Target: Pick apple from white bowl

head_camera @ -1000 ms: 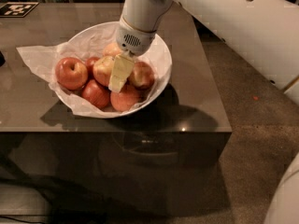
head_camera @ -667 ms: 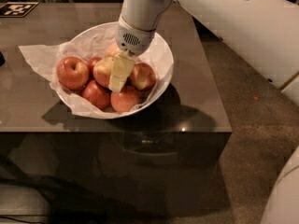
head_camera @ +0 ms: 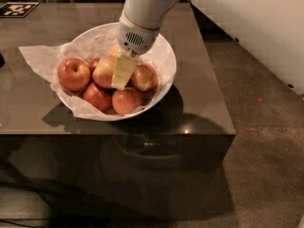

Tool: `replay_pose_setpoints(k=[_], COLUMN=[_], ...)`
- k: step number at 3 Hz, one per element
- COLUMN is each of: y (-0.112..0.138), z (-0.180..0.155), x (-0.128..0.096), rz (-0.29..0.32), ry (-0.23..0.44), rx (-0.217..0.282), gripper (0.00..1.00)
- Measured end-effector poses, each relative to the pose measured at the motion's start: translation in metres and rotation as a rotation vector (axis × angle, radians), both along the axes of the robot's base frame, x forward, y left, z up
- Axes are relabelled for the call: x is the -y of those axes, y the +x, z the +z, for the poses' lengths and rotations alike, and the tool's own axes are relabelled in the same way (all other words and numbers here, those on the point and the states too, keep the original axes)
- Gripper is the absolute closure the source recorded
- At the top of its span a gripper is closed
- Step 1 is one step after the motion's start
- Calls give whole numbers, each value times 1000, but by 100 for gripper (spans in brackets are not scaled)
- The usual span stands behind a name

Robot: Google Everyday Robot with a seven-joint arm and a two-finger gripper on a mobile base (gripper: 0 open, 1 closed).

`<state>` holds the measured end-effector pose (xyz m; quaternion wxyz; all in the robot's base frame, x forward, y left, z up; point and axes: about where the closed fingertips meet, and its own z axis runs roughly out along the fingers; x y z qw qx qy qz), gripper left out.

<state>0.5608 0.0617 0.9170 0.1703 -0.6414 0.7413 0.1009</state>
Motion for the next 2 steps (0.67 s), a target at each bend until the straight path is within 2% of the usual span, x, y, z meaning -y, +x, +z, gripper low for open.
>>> replay_pose_setpoints(k=[1,2], y=[-3,-10], z=[9,27], x=[-5,-12], rz=[-46,-72], ry=[18,46], rx=[30,81], gripper=[100,100])
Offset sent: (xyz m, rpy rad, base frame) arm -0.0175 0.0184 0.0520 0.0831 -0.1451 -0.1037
